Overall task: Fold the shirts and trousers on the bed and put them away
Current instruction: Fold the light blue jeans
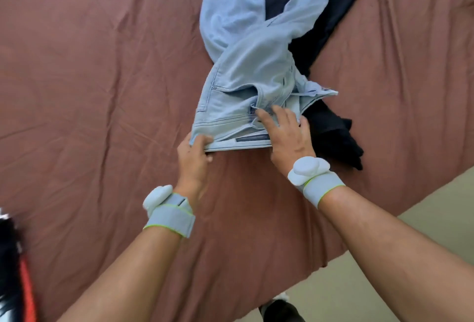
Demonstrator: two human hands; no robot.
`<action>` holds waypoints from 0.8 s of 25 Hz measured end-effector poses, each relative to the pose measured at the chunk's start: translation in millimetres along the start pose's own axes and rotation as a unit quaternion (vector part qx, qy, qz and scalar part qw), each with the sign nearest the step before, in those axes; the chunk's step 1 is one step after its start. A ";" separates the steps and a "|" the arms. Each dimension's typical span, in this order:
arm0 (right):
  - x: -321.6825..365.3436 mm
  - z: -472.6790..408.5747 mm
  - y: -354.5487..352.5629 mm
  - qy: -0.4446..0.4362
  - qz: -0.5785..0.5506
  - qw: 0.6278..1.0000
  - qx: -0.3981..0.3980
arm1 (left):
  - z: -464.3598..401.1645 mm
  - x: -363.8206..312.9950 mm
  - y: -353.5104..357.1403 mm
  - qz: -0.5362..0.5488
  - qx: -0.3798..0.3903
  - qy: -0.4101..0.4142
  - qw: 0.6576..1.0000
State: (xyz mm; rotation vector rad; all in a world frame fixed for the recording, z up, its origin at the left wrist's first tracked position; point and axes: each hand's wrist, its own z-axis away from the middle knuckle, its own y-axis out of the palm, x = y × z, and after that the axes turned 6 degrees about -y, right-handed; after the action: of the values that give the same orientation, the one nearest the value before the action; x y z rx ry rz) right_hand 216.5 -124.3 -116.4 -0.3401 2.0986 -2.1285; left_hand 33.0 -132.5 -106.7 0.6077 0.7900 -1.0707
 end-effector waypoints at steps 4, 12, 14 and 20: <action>99.1 20.0 2.2 -0.133 -0.091 0.986 -0.038 | 5.2 -10.2 -111.1 0.046 -0.126 0.032 0.990; 298.3 91.6 17.0 -0.346 -0.122 0.861 0.351 | 85.0 55.1 -363.9 -0.231 -0.249 -0.093 0.936; 301.9 103.6 21.1 -0.313 -0.174 0.891 0.281 | 91.3 69.0 -388.9 -0.190 -0.180 -0.129 0.957; 222.1 76.0 30.0 0.097 -0.176 0.979 -0.040 | 47.3 56.6 -366.6 -0.353 -0.113 -0.048 0.927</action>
State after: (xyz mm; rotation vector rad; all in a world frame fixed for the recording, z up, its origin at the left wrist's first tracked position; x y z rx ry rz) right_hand 19.2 -254.3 -131.1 -0.5748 2.3898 -2.3551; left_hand -279.8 -333.4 -146.8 0.0535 1.0628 -1.6202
